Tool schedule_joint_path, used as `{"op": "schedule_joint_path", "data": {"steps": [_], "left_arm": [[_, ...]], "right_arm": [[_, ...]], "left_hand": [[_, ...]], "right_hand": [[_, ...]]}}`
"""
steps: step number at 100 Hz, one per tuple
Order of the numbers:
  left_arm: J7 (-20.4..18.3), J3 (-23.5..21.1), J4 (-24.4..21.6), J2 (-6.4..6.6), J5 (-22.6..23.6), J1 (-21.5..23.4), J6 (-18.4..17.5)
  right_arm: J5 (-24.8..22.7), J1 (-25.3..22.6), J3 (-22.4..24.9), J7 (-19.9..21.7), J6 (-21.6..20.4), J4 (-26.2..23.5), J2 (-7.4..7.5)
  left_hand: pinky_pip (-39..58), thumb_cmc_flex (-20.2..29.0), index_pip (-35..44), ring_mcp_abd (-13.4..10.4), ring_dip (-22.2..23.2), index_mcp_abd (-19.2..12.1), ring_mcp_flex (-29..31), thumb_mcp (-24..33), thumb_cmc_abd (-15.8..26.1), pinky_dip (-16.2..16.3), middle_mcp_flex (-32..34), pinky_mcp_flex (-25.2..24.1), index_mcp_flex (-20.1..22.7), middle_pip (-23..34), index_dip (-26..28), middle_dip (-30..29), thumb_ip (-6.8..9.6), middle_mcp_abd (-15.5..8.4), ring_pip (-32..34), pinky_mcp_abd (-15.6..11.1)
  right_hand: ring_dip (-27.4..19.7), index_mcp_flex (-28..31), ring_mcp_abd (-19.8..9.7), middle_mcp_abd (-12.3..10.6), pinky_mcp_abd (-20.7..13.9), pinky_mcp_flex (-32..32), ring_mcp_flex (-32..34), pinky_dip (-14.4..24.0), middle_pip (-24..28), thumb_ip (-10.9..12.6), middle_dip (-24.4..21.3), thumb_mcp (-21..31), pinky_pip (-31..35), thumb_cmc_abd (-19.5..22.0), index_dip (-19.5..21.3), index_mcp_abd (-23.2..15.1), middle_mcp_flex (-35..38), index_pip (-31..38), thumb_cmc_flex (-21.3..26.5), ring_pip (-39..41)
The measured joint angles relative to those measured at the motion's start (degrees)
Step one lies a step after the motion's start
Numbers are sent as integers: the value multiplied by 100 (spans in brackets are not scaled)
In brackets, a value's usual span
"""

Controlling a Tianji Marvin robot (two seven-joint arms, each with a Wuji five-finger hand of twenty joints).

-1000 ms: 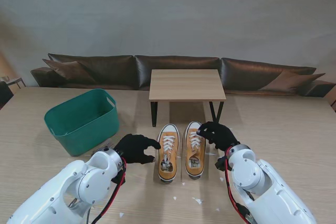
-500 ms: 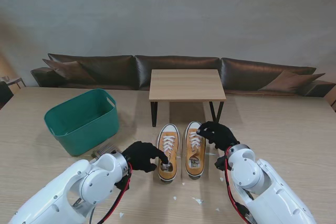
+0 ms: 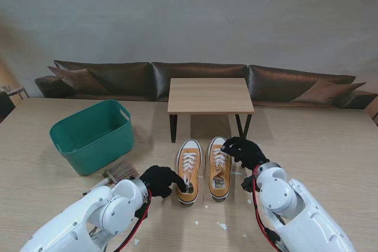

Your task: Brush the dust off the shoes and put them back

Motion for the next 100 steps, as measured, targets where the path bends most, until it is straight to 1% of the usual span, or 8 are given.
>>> {"op": "schedule_joint_path", "data": {"steps": [19,40,42,56,64,74,87,100], "left_arm": [[439,243,407,-92,-30,-199,0],[979,476,794,-212,3,-344,8],[1044,493,833,-225,18,-351,6],[1369,527,1036,-295,102,-357,-65],[1432,491,1088,-308,183,-341,-187],[1438,382,1110,-312,199,-291,-354],[1491,259,1121,-309,196,-237,-515],[1489,92,1111,-309,151,-194,-740]], "right_arm": [[0,2,-13,24,-3,5,1],[1,4,-21,27,-2,14,1],[1,4,-22,27,-2,14,1],[0,6,-32,26,-4,21,1],[0,7,-36,24,-5,25,1],[0,8,-41,21,-4,31,0],[4,8,-45,22,-4,36,0],[10,8,-51,31,-8,38,0]], "left_hand": [[154,59,502,3,31,-291,167,-190,-178,74,324,252,338,-55,203,381,0,0,219,-1],[571,-390,2879,-302,-383,-309,621,-123,-683,126,705,953,325,806,1662,451,50,-145,1143,-1],[593,-394,3065,-330,-416,-309,737,-54,-743,116,727,1009,313,878,1689,451,-41,-176,1178,-1],[1007,-485,4096,-537,-728,-310,1372,295,-1158,-412,1242,1683,187,1219,1745,210,-41,-374,1377,-16],[1062,-551,4352,-644,-1058,-311,1952,389,-1325,-978,1783,2235,134,1007,1501,-178,-43,-534,1112,-34],[1019,-552,4589,-682,-1313,-154,2506,530,-1401,-1406,2344,2796,119,512,894,-622,-43,-697,541,-34],[849,-550,5029,-670,-1339,57,2926,800,-1640,-1510,2632,3166,116,251,-85,-941,-44,-774,52,-15],[784,-547,5095,-656,-1310,176,3063,901,-1699,-1510,2757,3273,114,243,-167,-997,-45,-782,-28,71]], "right_hand": [[0,0,13,1,0,0,-1,0,0,0,0,0,0,0,-2,1,0,0,0,2],[0,0,15,1,0,0,-1,0,0,0,0,0,0,0,-3,1,0,0,0,10],[0,0,15,2,0,0,-1,0,0,0,0,0,0,0,-3,1,0,0,0,10],[0,0,16,2,0,0,-3,0,0,0,0,0,0,0,-3,1,0,0,0,11],[0,0,16,2,0,0,-3,0,0,0,0,0,0,0,-3,1,0,0,0,11],[0,0,16,2,0,0,-4,0,0,0,0,0,0,0,-3,1,0,0,0,11],[0,0,17,3,1,0,-5,0,0,0,0,0,0,0,-3,1,0,0,0,11],[0,0,17,3,1,-1,-5,0,0,0,0,0,0,0,-3,1,0,0,0,12]]}}
